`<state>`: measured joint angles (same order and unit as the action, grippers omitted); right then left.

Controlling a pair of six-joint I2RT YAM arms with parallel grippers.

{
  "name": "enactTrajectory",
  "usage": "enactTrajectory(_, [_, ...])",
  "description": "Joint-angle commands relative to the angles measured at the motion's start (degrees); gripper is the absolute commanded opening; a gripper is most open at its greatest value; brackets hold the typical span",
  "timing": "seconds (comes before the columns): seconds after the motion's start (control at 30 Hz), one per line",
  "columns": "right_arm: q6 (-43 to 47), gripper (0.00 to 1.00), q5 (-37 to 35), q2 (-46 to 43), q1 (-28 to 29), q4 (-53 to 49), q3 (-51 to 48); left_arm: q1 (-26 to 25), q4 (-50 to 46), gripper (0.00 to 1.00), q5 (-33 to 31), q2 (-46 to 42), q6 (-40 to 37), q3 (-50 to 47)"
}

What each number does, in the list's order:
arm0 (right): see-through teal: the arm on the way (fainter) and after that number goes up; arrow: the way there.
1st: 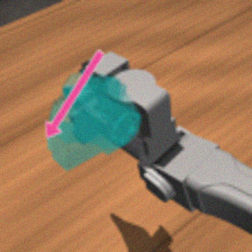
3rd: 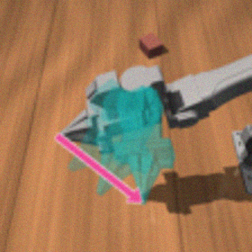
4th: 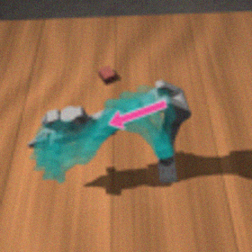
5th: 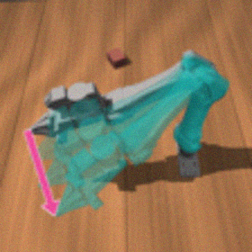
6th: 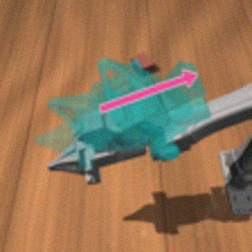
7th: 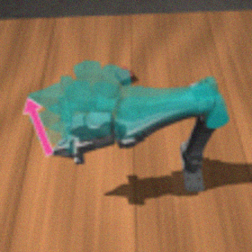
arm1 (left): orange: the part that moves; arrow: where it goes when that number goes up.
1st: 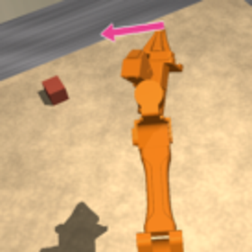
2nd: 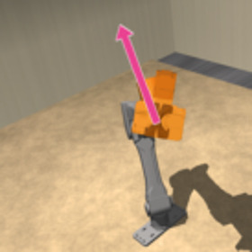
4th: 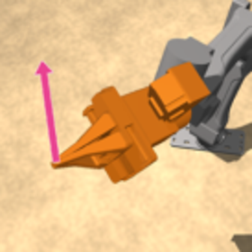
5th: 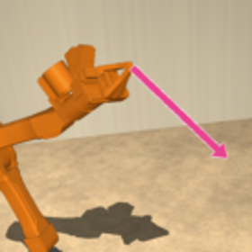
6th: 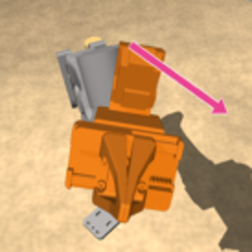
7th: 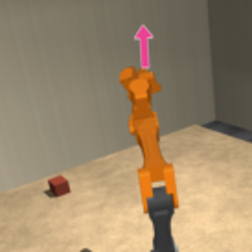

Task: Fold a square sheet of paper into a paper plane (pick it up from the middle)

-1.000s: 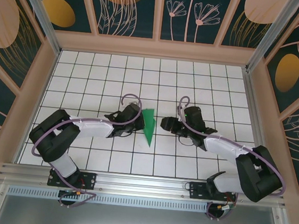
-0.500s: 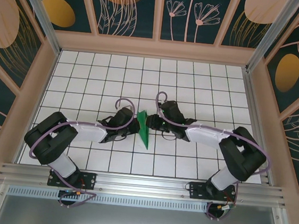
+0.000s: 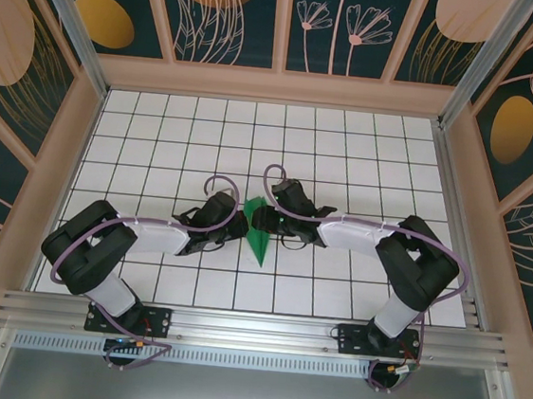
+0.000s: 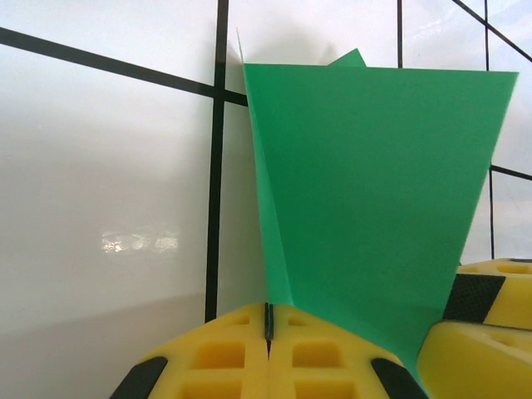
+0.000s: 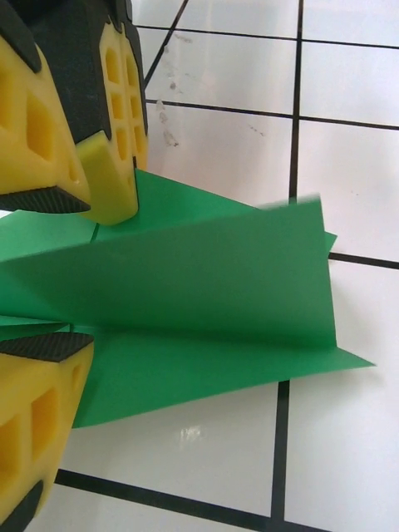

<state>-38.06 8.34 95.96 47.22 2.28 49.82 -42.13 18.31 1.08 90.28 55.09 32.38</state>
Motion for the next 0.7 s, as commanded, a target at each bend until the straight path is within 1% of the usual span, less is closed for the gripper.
enactTrajectory(0.0, [-0.6, 0.5, -1.3, -1.3, 0.8, -1.4, -0.5, 0.5, 2.2, 0.0, 0.5, 1.0, 0.0, -1.0])
enactTrajectory(0.17, [-1.1, 0.53, -2.7, -2.1, 1.1, -2.9, -0.9, 0.6, 2.4, 0.0, 0.7, 1.8, 0.3, -1.0])
enactTrajectory(0.33, [-2.3, 0.56, -0.6, -1.5, 1.8, -2.3, -2.1, 0.6, 2.7, 0.0, 1.1, 1.9, 0.9, -1.2])
enactTrajectory(0.67, [-7.3, 0.56, 2.3, -5.2, 3.4, -1.3, -5.3, 0.6, 3.3, 0.0, 1.7, 1.8, 1.4, -1.4])
